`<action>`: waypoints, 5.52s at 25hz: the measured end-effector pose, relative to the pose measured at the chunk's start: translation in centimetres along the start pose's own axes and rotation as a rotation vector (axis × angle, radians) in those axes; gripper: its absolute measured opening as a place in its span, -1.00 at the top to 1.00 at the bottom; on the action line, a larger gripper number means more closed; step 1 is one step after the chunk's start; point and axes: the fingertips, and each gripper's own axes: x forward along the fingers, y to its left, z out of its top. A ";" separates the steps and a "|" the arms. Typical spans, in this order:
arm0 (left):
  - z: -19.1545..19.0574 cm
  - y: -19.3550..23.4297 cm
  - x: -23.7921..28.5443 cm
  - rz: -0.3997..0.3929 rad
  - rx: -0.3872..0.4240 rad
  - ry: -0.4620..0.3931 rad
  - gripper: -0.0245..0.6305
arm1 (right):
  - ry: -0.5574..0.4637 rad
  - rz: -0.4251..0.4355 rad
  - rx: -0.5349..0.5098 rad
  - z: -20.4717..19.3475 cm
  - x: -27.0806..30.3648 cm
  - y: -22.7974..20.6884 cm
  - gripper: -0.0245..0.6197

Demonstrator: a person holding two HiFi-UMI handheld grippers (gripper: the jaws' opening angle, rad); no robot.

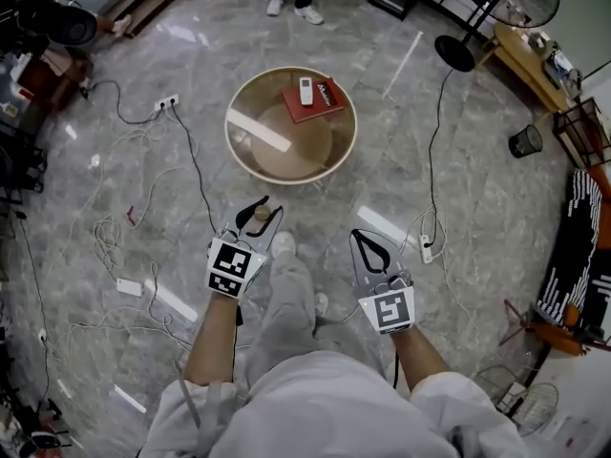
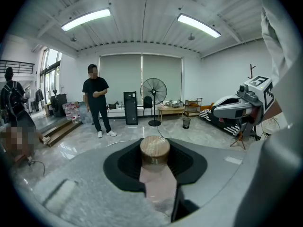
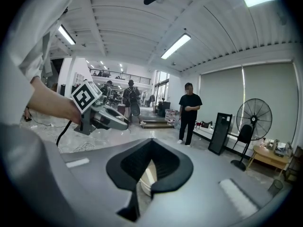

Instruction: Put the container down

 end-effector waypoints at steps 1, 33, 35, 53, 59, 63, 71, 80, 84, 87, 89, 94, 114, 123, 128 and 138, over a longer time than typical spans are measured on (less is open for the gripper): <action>0.1 0.6 0.6 -0.003 0.000 0.002 0.54 | 0.003 -0.002 0.001 0.1 0.7 -0.4 0.91; -9.4 24.7 27.6 -0.072 -0.016 0.050 0.54 | 0.003 0.002 0.061 -8.0 34.5 -12.7 0.90; -10.3 25.4 29.1 -0.070 -0.020 0.057 0.54 | 0.014 0.010 0.063 -9.2 35.8 -13.4 0.90; -20.9 31.5 42.8 -0.035 -0.031 0.084 0.54 | 0.053 0.097 0.079 -22.1 48.9 -17.8 0.90; -24.9 32.6 46.8 -0.030 -0.025 0.093 0.54 | 0.066 0.115 0.096 -26.9 51.6 -18.5 0.90; -27.4 33.0 48.9 -0.029 -0.025 0.097 0.54 | 0.068 0.118 0.116 -29.8 52.8 -18.7 0.91; -29.9 32.9 51.0 -0.028 -0.025 0.113 0.54 | 0.111 0.144 0.117 -33.3 53.7 -19.4 0.91; -30.1 33.3 52.0 -0.027 0.009 0.091 0.54 | 0.099 0.140 0.140 -34.4 54.7 -20.1 0.91; -30.7 33.1 51.9 -0.029 0.002 0.098 0.53 | 0.098 0.146 0.139 -34.4 54.6 -20.0 0.90; -30.0 33.3 51.9 -0.031 0.004 0.079 0.49 | 0.110 0.155 0.129 -34.5 54.5 -20.0 0.90; -29.7 33.4 52.0 -0.036 -0.001 0.076 0.27 | 0.109 0.156 0.127 -34.5 54.6 -20.1 0.90; -29.6 33.1 51.3 -0.046 -0.005 0.079 0.05 | 0.091 0.150 0.126 -33.7 54.6 -20.3 0.90; -18.7 31.8 38.6 -0.028 0.022 0.051 0.27 | 0.037 0.106 0.056 -19.7 47.9 -17.9 0.90; -10.8 29.6 28.5 -0.001 0.007 0.001 0.62 | 0.057 0.094 -0.005 -11.8 41.8 -15.4 0.90; -7.1 28.9 23.1 0.017 0.025 -0.019 0.91 | 0.063 0.063 0.002 -7.5 38.3 -14.1 0.90; -1.3 27.4 16.1 0.027 0.059 -0.056 0.91 | 0.070 0.031 -0.005 -2.1 32.4 -12.2 0.91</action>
